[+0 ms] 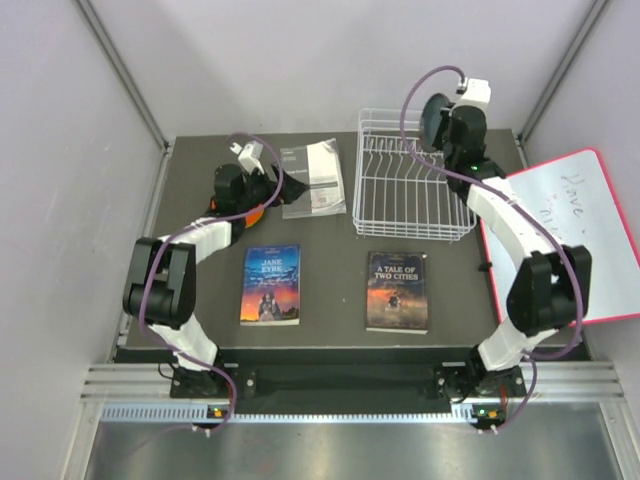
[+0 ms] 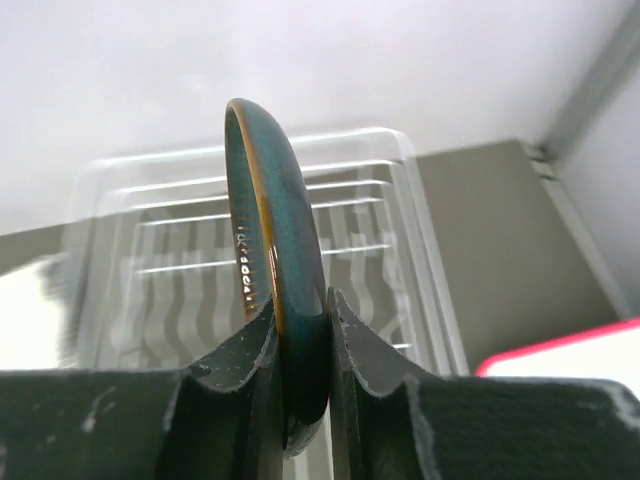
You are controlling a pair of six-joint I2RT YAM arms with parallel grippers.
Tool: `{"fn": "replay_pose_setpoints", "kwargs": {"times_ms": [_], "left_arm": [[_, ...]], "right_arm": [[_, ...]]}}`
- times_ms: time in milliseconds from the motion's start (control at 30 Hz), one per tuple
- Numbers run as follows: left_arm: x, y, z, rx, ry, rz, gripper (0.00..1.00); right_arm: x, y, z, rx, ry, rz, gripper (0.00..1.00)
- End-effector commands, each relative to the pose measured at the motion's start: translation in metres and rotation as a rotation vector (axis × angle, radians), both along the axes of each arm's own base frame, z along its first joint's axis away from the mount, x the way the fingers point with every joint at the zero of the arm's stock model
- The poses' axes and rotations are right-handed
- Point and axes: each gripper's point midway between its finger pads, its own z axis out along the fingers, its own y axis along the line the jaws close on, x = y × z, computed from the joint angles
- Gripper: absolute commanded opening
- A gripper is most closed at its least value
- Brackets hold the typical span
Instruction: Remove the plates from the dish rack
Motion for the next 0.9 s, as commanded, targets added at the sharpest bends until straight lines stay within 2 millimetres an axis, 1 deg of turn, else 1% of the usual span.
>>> {"fn": "replay_pose_setpoints", "kwargs": {"times_ms": [0, 33, 67, 100, 133, 167, 200, 233, 267, 300, 333, 367, 467, 533, 600, 633, 700, 733, 800, 833, 867], "left_arm": [[0.002, -0.015, 0.039, -0.064, -0.097, -0.081, 0.87], [0.001, -0.017, 0.039, -0.072, -0.097, -0.089, 0.87], [0.000, -0.019, 0.038, -0.085, -0.087, -0.102, 0.87], [0.001, -0.020, 0.043, -0.094, -0.102, -0.110, 0.87], [0.000, -0.021, 0.043, -0.103, -0.105, -0.117, 0.87], [0.000, -0.022, 0.043, -0.120, -0.097, -0.119, 0.87], [-0.002, -0.024, 0.047, -0.132, -0.116, -0.131, 0.87], [-0.002, -0.025, 0.048, -0.142, -0.119, -0.136, 0.87], [-0.003, -0.025, 0.050, -0.159, -0.117, -0.137, 0.87], [-0.005, -0.026, 0.048, -0.168, -0.114, -0.143, 0.87], [-0.005, -0.027, 0.054, -0.179, -0.138, -0.149, 0.87], [-0.006, -0.027, 0.055, -0.190, -0.135, -0.148, 0.87], [-0.007, -0.029, 0.056, -0.208, -0.140, -0.156, 0.87], [-0.008, -0.031, 0.054, -0.214, -0.140, -0.158, 0.87], [-0.009, -0.032, 0.051, -0.216, -0.138, -0.159, 0.87], [-0.009, -0.033, 0.051, -0.216, -0.138, -0.159, 0.87], [-0.009, -0.035, 0.050, -0.217, -0.133, -0.160, 0.86], [-0.010, -0.036, 0.049, -0.217, -0.133, -0.162, 0.87], [-0.011, -0.038, 0.050, -0.218, -0.136, -0.162, 0.87], [-0.011, -0.039, 0.050, -0.220, -0.136, -0.164, 0.87], [-0.011, -0.041, 0.050, -0.220, -0.137, -0.167, 0.87]], "right_arm": [[-0.030, 0.062, 0.038, 0.259, -0.070, 0.324, 0.00], [-0.038, 0.070, 0.026, 0.290, -0.045, 0.364, 0.00], [-0.045, 0.087, 0.024, 0.349, -0.030, 0.456, 0.00], [-0.049, 0.096, 0.025, 0.380, -0.041, 0.498, 0.00], [-0.059, 0.109, 0.015, 0.415, -0.015, 0.576, 0.00], [-0.064, 0.118, 0.012, 0.458, -0.004, 0.608, 0.00], [-0.066, 0.124, 0.013, 0.479, -0.017, 0.635, 0.00], [-0.073, 0.131, 0.003, 0.500, 0.006, 0.666, 0.00], [-0.077, 0.138, 0.001, 0.524, 0.018, 0.688, 0.00], [-0.080, 0.143, -0.001, 0.536, 0.023, 0.704, 0.00], [-0.084, 0.148, -0.004, 0.550, 0.025, 0.727, 0.00], [-0.088, 0.155, -0.006, 0.570, 0.030, 0.750, 0.00], [-0.097, 0.168, -0.012, 0.600, 0.046, 0.795, 0.00], [-0.101, 0.174, -0.021, 0.609, 0.063, 0.805, 0.00], [-0.105, 0.182, -0.023, 0.628, 0.068, 0.830, 0.00], [-0.106, 0.186, -0.028, 0.633, 0.082, 0.841, 0.00], [-0.109, 0.194, -0.030, 0.644, 0.091, 0.863, 0.00], [-0.109, 0.198, -0.034, 0.649, 0.101, 0.869, 0.00], [-0.112, 0.206, -0.032, 0.663, 0.096, 0.894, 0.00], [-0.112, 0.209, -0.037, 0.668, 0.105, 0.894, 0.00], [-0.115, 0.214, -0.037, 0.689, 0.110, 0.912, 0.00]]}}
